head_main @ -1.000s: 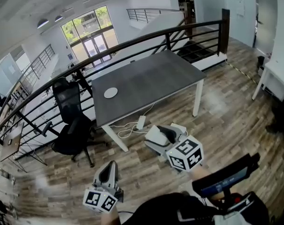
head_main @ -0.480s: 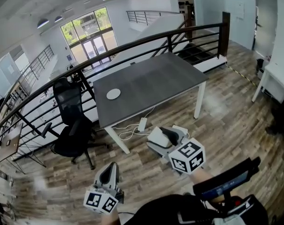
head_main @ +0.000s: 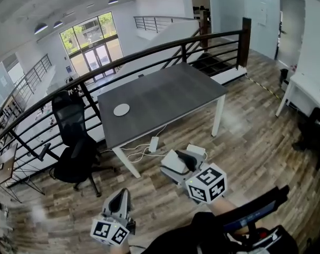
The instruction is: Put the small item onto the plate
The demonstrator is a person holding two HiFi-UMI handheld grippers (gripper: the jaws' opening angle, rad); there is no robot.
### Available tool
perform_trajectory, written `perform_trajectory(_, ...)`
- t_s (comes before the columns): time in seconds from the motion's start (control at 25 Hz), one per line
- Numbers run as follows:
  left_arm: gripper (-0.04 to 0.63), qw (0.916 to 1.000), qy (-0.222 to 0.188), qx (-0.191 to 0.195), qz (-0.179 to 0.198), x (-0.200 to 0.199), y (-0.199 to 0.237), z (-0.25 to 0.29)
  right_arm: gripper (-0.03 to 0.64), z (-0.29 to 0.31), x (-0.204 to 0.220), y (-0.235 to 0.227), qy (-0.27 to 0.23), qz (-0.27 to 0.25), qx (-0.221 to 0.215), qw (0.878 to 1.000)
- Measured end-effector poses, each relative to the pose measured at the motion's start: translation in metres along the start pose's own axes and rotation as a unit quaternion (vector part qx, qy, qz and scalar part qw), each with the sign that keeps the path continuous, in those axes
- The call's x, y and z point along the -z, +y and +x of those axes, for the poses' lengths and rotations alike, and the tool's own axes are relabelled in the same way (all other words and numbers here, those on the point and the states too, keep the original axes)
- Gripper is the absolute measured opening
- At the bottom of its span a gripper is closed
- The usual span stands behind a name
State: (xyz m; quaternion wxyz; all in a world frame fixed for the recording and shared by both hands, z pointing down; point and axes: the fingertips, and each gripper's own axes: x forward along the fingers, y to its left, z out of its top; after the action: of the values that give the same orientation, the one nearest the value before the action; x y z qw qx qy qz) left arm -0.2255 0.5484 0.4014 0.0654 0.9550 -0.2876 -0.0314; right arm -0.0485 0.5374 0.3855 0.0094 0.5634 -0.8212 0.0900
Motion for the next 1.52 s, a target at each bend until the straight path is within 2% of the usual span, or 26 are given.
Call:
perform_trajectory(0.24, 0.003, 1.0, 0.005, -0.004, 0.002, 0.005, 0.008, 0.028, 0.318, 0.021, -0.002, -0.023, -0.006, 0.003, -0.013, 1.0)
perform_trajectory(0.56, 0.003, 0.9992, 0.001, -0.039, 0.004, -0.009, 0.024, 0.071, 0.318, 0.054, -0.021, -0.064, 0.002, -0.007, -0.043, 0.999)
perform_trajectory(0.92, 0.003, 0.9967, 0.002, -0.081, 0.006, -0.013, 0.051, 0.138, 0.318, 0.106, -0.033, -0.131, 0.003, -0.011, -0.076, 0.997)
perform_trajectory(1.52, 0.003, 0.9899, 0.004, -0.141, 0.009, -0.021, 0.067, 0.211, 0.318, 0.159, -0.046, -0.199, 0.009, -0.004, -0.133, 0.991)
